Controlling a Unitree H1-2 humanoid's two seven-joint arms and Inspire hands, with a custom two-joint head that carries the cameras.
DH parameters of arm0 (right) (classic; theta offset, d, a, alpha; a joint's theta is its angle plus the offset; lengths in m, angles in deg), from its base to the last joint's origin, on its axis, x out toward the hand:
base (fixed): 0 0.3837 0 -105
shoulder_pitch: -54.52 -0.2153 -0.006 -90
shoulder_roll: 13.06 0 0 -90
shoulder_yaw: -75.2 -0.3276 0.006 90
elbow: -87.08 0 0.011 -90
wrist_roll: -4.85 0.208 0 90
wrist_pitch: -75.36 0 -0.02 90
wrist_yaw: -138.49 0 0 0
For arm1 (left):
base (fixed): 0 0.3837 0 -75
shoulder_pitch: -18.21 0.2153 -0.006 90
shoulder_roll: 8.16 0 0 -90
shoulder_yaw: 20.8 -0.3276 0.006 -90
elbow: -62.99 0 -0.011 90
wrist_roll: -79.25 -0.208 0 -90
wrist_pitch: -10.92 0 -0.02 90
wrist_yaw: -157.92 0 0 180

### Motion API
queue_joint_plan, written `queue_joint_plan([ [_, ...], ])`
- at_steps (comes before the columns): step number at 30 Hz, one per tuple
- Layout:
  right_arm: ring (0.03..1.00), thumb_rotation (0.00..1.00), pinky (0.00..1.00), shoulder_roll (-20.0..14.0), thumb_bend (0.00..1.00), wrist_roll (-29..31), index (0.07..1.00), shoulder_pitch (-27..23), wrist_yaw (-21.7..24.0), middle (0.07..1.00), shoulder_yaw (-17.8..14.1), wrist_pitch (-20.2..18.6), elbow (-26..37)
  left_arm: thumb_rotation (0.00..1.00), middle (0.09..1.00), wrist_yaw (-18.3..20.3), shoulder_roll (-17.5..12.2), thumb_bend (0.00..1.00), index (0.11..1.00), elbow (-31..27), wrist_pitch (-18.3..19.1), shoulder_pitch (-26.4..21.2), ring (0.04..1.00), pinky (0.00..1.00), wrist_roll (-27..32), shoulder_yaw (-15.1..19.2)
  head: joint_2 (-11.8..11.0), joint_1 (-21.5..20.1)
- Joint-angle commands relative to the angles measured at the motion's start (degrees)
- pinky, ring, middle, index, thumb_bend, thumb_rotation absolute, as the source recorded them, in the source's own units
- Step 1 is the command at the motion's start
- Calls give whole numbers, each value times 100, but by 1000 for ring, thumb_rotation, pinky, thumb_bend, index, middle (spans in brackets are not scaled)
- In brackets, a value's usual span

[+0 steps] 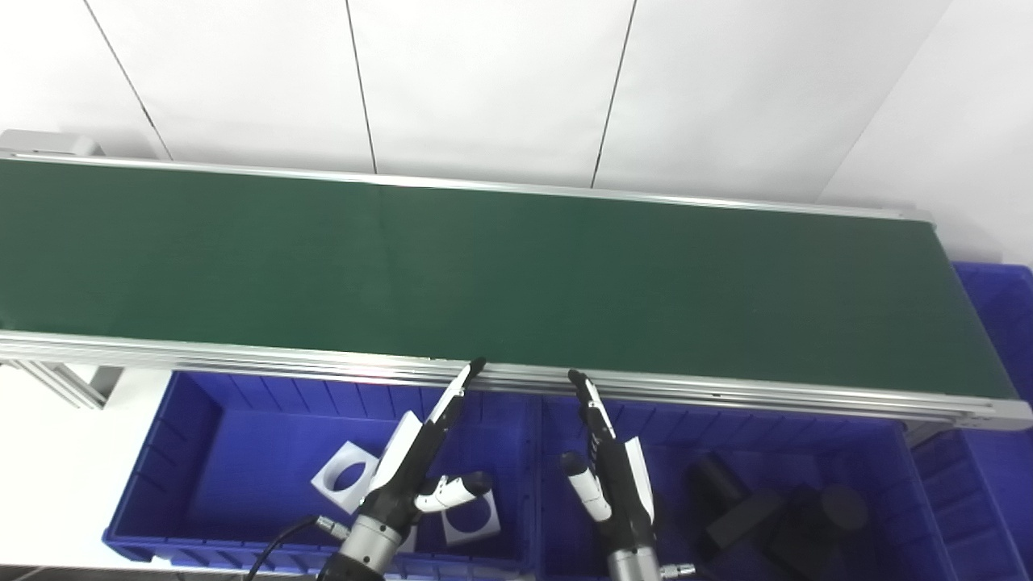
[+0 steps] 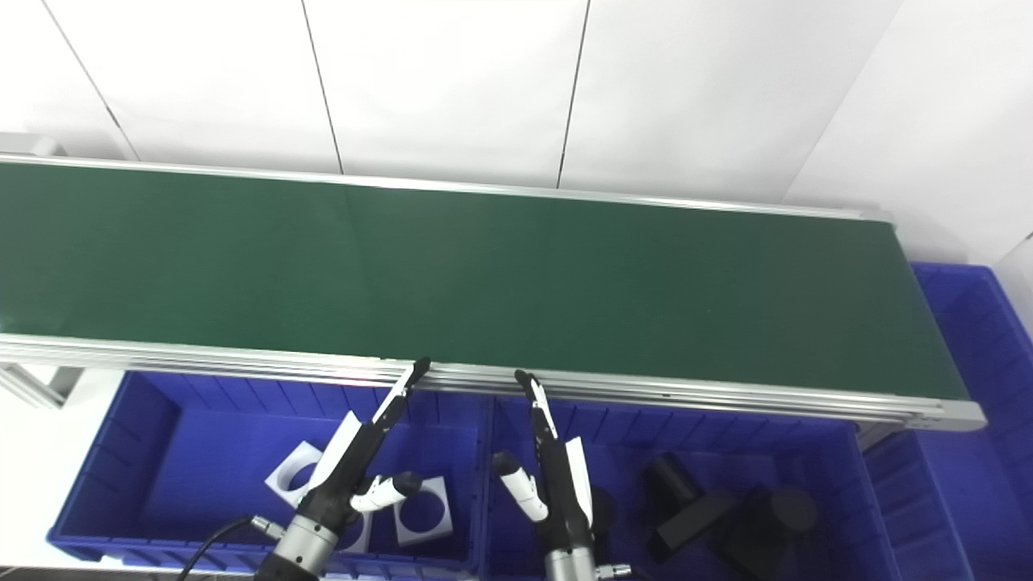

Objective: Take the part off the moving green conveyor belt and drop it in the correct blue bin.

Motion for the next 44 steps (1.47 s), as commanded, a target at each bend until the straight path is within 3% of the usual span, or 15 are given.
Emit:
queue_joint_plan([
  [1,999,966,989,36,946,7,952,-15,16,1000,-11,193,228,1000,1000,-59,-1,910,998,-177,-92,-55,1000,1000,-23,48,8,31],
  [11,983,984,966,21,964,24,950,91,96,995,-67,192,356,998,1000,-1,125,939,994,-337,-92,105,1000,1000,149,167,-22,122],
  [20,1000,999,1000,-145,940,50,958,198,122,999,-111,193,546,983,1000,114,332,917,1000,-384,-92,196,1000,1000,175,192,9,664],
  [44,986,998,1000,-189,911,92,958,269,271,996,-186,193,662,987,1000,195,381,928,1000,-436,-92,227,1000,1000,150,206,46,697],
])
